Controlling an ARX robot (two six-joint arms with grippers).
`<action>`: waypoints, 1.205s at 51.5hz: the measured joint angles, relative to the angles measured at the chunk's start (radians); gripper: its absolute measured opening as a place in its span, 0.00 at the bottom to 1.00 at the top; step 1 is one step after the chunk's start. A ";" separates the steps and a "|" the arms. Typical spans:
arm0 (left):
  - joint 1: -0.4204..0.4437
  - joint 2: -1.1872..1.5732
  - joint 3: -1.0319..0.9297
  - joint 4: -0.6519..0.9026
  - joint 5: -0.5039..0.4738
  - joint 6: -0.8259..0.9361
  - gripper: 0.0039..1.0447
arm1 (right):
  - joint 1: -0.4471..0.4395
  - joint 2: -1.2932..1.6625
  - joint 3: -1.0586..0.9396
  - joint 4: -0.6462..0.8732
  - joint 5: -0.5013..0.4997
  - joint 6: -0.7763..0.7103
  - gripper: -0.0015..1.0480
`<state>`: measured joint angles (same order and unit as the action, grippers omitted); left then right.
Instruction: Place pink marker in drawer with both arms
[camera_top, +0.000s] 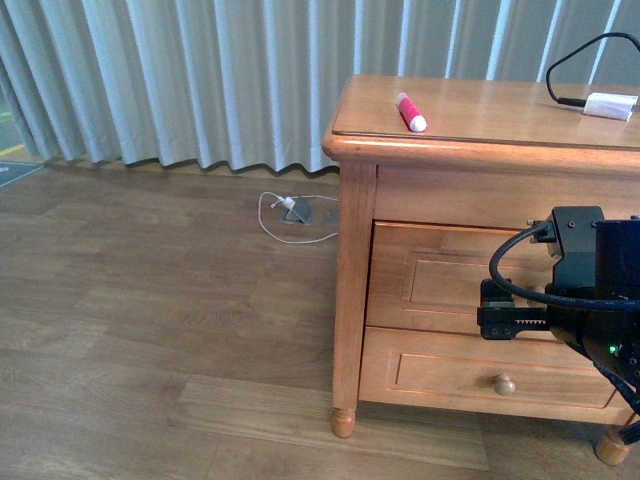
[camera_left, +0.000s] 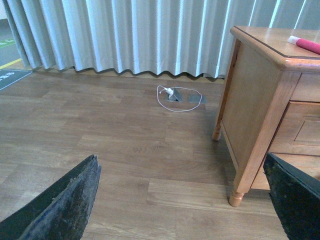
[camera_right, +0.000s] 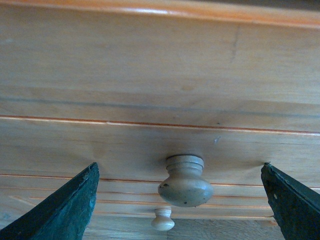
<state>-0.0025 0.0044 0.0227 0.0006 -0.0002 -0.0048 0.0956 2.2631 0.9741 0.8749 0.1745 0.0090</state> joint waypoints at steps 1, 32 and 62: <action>0.000 0.000 0.000 0.000 0.000 0.000 0.95 | -0.001 0.002 0.001 0.000 0.000 -0.001 0.92; 0.000 0.000 0.000 0.000 0.000 0.000 0.95 | -0.006 0.005 0.004 -0.002 0.009 -0.010 0.41; 0.000 0.000 0.000 0.000 0.000 0.000 0.95 | 0.008 -0.154 -0.266 0.043 -0.027 0.079 0.22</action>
<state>-0.0025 0.0044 0.0227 0.0006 0.0002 -0.0048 0.1040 2.1090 0.7086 0.9180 0.1471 0.0883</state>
